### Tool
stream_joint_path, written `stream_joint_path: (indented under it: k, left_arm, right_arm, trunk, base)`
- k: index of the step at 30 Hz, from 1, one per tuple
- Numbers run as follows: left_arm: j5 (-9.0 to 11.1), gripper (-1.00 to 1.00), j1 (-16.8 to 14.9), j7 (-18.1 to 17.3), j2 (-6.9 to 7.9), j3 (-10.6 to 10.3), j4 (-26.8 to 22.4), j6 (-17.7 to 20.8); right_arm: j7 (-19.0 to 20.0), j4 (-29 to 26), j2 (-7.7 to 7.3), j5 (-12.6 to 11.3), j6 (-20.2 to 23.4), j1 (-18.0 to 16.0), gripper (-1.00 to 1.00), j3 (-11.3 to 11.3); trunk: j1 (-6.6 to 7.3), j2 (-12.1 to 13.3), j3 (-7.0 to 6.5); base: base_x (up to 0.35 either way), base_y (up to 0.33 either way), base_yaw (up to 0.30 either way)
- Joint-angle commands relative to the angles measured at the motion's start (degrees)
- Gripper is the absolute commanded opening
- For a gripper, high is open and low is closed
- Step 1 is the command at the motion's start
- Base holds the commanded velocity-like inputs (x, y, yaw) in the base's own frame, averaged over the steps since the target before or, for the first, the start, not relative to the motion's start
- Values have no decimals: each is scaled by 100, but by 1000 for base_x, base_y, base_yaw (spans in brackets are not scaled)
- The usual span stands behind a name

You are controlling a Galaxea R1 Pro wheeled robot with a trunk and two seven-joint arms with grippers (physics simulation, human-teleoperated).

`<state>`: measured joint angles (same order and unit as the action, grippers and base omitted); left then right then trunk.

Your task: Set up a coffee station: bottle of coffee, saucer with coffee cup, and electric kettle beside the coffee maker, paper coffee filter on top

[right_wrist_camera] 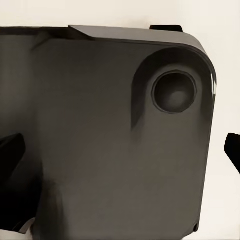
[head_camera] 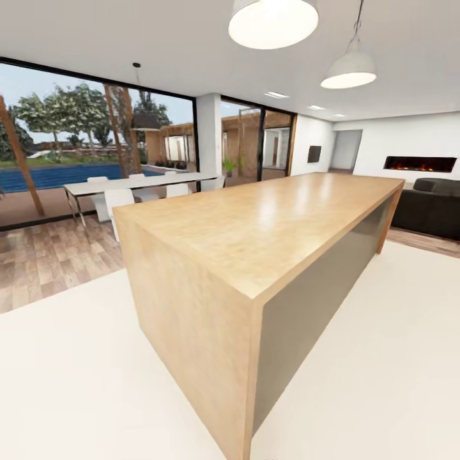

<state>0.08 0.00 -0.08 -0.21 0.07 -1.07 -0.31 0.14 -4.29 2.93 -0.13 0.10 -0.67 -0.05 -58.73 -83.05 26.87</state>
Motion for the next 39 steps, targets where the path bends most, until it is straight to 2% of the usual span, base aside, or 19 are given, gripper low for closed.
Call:
stream_joint_path:
  k: [1, 4, 14, 21, 39]
  left_arm:
    - [3, 100, 0, -1, -10, 4, -2, 0]
    - [8, 100, 0, -3, -63, 7, 1, 17]
    - [-18, 100, 0, -10, -63, 1, 8, 14]
    - [-8, 100, 0, -10, -85, 7, 11, 15]
    - [11, 100, 0, -9, -32, 19, 11, 14]
  right_arm:
    - [2, -1, -1, -1, 0, -3, 100, 1]
    - [6, -2, -3, 2, -1, -3, 100, 4]
    - [11, -2, -12, 4, -1, -3, 100, 5]
    - [13, -2, -12, 7, -1, -3, 100, 13]
    - [13, -2, -12, 13, -1, -3, 100, 13]
  trunk:
    - [0, -3, 6]
    - [0, -3, 6]
    - [0, -3, 6]
    - [154, 278, -120]
    - [549, 1000, -443]
  base:
    - [0, 0, -261]
    - [0, 0, -264]
    - [0, 0, -266]
    - [0, 0, -266]
    - [0, 0, -266]
